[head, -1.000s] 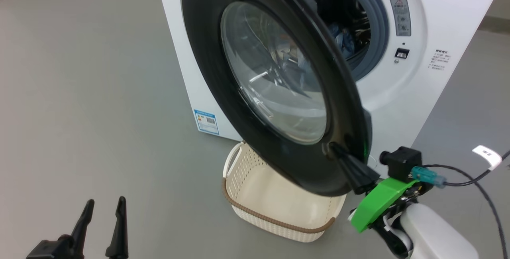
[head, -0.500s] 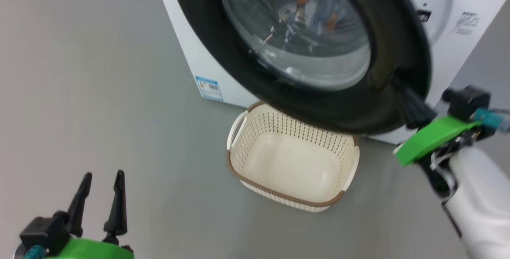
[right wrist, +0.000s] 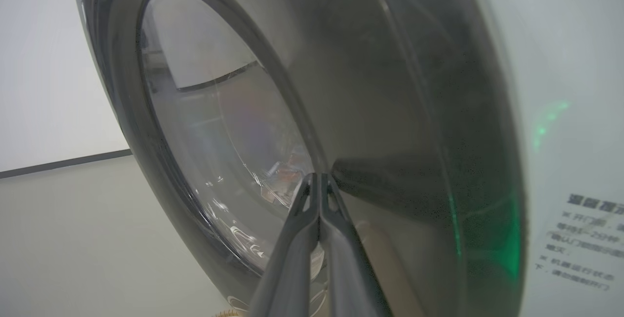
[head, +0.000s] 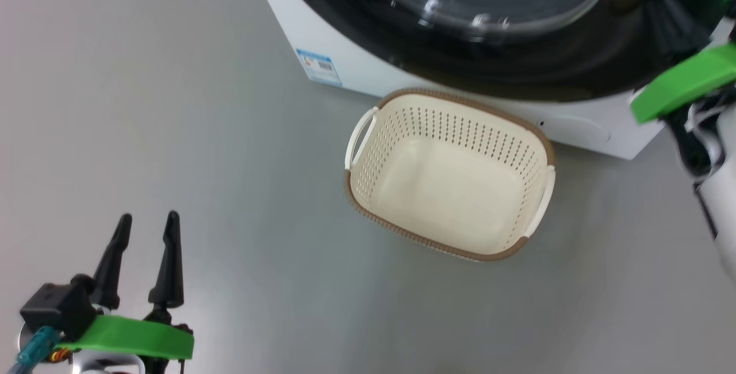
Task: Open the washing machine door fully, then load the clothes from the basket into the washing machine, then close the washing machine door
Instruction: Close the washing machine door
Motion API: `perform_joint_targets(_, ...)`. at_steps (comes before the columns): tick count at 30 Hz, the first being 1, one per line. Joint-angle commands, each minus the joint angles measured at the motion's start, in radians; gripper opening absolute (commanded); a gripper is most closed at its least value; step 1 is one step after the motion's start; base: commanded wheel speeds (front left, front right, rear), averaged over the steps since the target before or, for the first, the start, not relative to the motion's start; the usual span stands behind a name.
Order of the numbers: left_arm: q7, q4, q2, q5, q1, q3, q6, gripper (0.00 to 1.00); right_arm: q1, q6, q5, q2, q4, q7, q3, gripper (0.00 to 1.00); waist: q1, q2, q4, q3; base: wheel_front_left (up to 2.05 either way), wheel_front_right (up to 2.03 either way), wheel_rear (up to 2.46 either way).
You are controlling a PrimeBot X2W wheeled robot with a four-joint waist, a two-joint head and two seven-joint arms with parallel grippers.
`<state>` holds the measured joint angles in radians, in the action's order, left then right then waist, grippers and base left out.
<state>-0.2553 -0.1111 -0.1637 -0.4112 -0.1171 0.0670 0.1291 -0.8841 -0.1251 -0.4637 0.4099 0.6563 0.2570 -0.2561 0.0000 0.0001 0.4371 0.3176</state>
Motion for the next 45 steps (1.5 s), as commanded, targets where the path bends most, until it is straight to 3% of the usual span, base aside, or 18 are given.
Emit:
perform_joint_targets(1, -0.006, 0.027, -0.025, -0.012, -0.038, -0.034, 0.002, 1.0, -0.041, -0.006, 0.026, 0.015, 0.003, 0.005, 0.009, 0.0, 0.0, -0.0001, 0.017, 0.053, 0.0, 0.0, 0.0)
perform_joint_targets(13, -0.006, 0.015, -0.013, -0.013, -0.056, -0.028, 0.002, 1.0, -0.136, -0.006, 0.161, -0.014, 0.098, 0.005, 0.192, 0.0, 0.0, -0.0001, 0.029, 0.064, 0.0, 0.0, 0.0)
perform_joint_targets(24, -0.006, 0.01, -0.02, -0.005, -0.048, -0.027, 0.002, 1.0, -0.05, -0.006, 0.162, -0.069, 0.043, 0.005, 0.213, 0.0, 0.0, -0.0001, 0.011, 0.01, 0.0, 0.0, 0.0)
perform_joint_targets(26, -0.006, 0.009, -0.023, -0.004, -0.045, -0.028, 0.002, 1.0, -0.028, -0.006, 0.156, -0.075, 0.026, 0.005, 0.21, 0.25, 0.0, -0.0001, 0.002, -0.003, 0.0, 0.0, 0.0)
perform_joint_targets(28, -0.006, 0.009, -0.025, -0.003, -0.043, -0.026, 0.002, 1.0, -0.007, -0.006, 0.152, -0.079, 0.005, 0.005, 0.209, 0.67, 0.0, -0.0001, -0.008, -0.017, 0.0, 0.0, 0.0)
perform_joint_targets(29, -0.006, 0.009, -0.026, -0.002, -0.042, -0.024, 0.002, 1.0, 0.004, -0.006, 0.15, -0.082, -0.007, 0.005, 0.209, 0.97, 0.0, -0.0001, -0.014, -0.024, 0.0, 0.0, 0.0)
perform_joint_targets(45, -0.006, 0.005, -0.042, 0.015, 0.002, -0.013, 0.002, 1.0, 0.223, -0.006, 0.105, -0.125, -0.146, 0.005, 0.153, 1.0, 0.0, -0.0001, -0.145, -0.176, 0.0, 0.0, 0.0)
